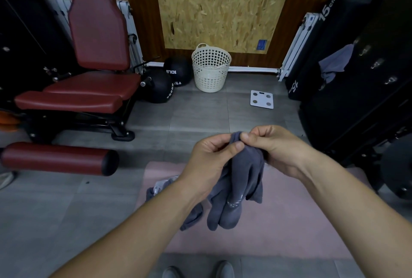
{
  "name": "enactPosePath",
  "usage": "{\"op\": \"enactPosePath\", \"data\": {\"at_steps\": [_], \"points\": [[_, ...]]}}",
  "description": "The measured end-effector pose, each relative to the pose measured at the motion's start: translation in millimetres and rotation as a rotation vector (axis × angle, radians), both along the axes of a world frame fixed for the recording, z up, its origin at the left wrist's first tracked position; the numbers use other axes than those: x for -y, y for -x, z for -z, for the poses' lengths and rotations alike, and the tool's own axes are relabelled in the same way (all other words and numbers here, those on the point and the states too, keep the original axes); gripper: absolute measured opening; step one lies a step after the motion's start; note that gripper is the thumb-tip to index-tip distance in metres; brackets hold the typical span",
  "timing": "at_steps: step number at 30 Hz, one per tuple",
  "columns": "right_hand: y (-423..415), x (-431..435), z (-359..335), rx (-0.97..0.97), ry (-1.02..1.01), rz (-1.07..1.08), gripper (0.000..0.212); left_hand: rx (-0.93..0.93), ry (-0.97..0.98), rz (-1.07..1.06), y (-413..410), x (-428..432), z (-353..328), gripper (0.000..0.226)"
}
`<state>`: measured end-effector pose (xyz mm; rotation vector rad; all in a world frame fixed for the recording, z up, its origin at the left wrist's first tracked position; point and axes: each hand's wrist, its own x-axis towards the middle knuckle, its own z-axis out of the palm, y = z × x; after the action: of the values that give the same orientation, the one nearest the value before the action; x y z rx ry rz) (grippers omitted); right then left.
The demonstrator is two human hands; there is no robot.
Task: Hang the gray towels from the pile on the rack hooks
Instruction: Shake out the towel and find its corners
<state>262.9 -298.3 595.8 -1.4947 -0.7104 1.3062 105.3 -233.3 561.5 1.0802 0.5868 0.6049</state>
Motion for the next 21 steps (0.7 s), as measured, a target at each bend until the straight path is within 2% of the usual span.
{"op": "enactPosePath", "data": {"at_steps": [4, 6, 8, 9, 12, 14, 18, 21], "points": [[-5.7, 9.2, 4.6, -0.169, -0.116, -0.099, 0.045, 0.059, 0.097, -0.051, -0.7, -13.7, -9.7, 0.014], [-4.7, 15.1, 9.8, -0.031, -0.085, -0.224, 0.034, 0.083, 0.140, -0.070, -1.4, -24.2, -17.2, 0.008], [-2.5, 18.2, 19.1, 0.167, -0.007, -0.323, 0.026, 0.083, 0.150, -0.112, -2.9, -36.2, -22.7, 0.023], [-2.9, 19.0, 24.5, 0.199, 0.017, -0.344, 0.024, 0.076, 0.138, -0.140, -3.2, -42.3, -25.3, 0.027], [-8.0, 23.0, 35.4, 0.188, 0.054, -0.311, 0.024, 0.072, 0.121, -0.218, 0.8, -59.8, -29.2, 0.017], [-13.3, 26.9, 39.7, 0.268, 0.105, -0.333, 0.019, 0.081, 0.125, -0.250, 5.7, -70.4, -27.8, 0.006], [-28.4, 34.5, 61.7, 0.498, 0.182, -0.244, 0.008, 0.093, 0.123, -0.312, 15.0, -88.1, -24.9, 0.007], [-41.3, 41.1, 79.1, 0.578, 0.151, -0.104, 0.016, 0.102, 0.113, -0.373, 25.3, -101.1, -24.6, 0.011]]}}
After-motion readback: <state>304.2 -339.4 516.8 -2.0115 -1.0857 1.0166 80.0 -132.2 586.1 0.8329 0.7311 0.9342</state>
